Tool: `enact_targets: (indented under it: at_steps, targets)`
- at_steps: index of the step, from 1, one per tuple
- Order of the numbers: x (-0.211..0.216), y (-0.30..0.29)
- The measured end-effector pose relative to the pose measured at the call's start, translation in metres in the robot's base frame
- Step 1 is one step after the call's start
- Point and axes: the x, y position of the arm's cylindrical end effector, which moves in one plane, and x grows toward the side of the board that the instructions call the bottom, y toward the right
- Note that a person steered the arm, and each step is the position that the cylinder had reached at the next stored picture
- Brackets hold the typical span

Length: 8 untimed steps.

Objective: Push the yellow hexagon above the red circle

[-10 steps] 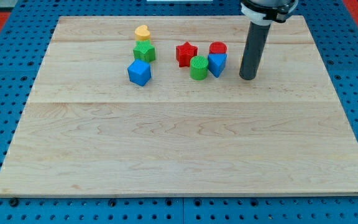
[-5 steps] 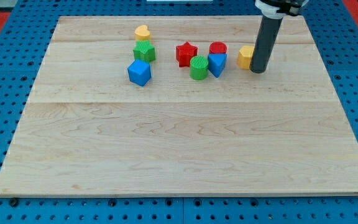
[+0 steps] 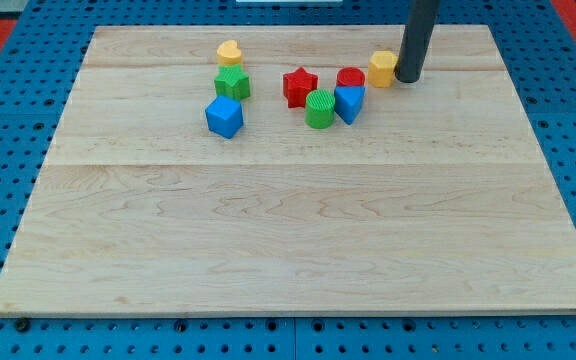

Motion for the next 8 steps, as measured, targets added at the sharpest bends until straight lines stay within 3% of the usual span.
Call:
enact_targets:
  at_steps: [4,8]
  targets:
    - [0.014,-0.003]
    - [-0.015,-0.036]
